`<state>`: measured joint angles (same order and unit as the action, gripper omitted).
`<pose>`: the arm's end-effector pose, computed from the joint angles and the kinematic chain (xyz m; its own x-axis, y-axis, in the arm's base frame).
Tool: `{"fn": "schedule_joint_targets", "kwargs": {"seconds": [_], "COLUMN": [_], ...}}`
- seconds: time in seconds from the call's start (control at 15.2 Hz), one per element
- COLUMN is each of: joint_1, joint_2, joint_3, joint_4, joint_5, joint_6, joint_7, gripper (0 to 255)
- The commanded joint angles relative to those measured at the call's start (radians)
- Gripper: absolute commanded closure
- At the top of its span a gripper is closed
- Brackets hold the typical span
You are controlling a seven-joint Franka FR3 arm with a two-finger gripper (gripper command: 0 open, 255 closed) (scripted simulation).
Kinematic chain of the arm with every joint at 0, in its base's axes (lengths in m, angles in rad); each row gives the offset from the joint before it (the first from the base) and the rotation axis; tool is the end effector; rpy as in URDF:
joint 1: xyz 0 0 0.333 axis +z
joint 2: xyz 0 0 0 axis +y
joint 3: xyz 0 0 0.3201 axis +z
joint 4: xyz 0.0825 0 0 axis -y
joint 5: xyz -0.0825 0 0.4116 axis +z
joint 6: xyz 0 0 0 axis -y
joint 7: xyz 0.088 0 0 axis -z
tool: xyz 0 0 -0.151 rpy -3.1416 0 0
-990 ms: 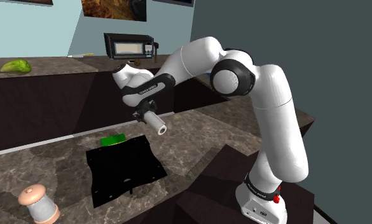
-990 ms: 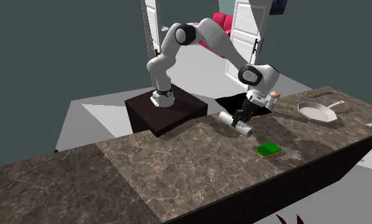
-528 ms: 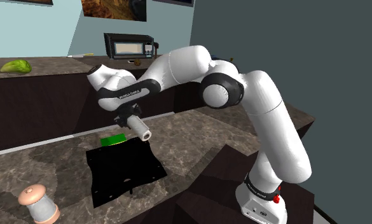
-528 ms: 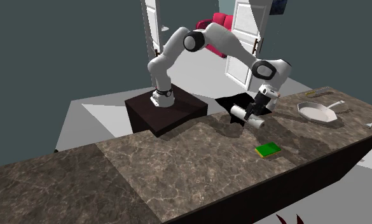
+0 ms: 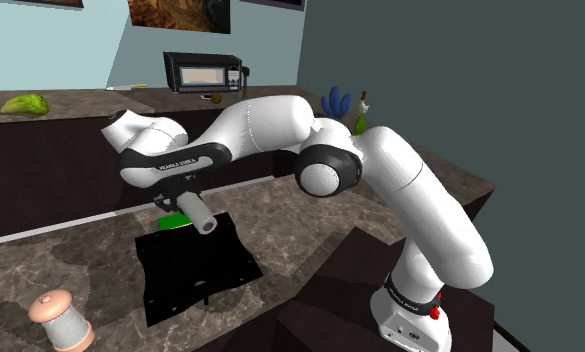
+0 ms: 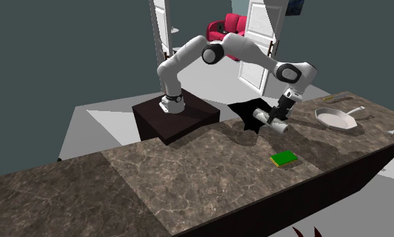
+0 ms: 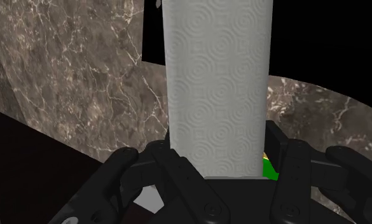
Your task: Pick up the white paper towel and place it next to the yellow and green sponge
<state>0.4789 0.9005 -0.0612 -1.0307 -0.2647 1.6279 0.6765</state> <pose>0.7030 0.2843 0.2362 0.9791 -0.1968 -0.0518 -0.1582 -0.8961 0.4147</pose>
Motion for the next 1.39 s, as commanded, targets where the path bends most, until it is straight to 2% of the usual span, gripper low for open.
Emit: {"fn": "schedule_joint_targets", "kwargs": {"seconds": [0.0, 0.46, 0.79, 0.99, 1.06, 1.12, 1.32], "joint_1": [0.001, -0.006, -0.034, -0.072, -0.067, -0.069, -0.051], "joint_2": [0.014, 0.054, 0.09, 0.115, 0.065, 0.065, -0.127], "joint_3": [0.001, 0.01, 0.057, 0.119, 0.091, 0.095, 0.108], "joint_4": [-0.002, -0.023, -0.026, -0.021, -0.062, -0.062, -0.33], "joint_5": [0.0, -0.007, -0.046, -0.099, -0.225, -0.228, -0.277], "joint_6": [0.014, 0.074, 0.106, 0.118, 0.135, 0.134, 0.29], "joint_7": [0.007, 0.026, 0.052, 0.079, 0.077, 0.078, 0.128], "gripper": [255, 255, 255, 255, 0, 0, 0]}}
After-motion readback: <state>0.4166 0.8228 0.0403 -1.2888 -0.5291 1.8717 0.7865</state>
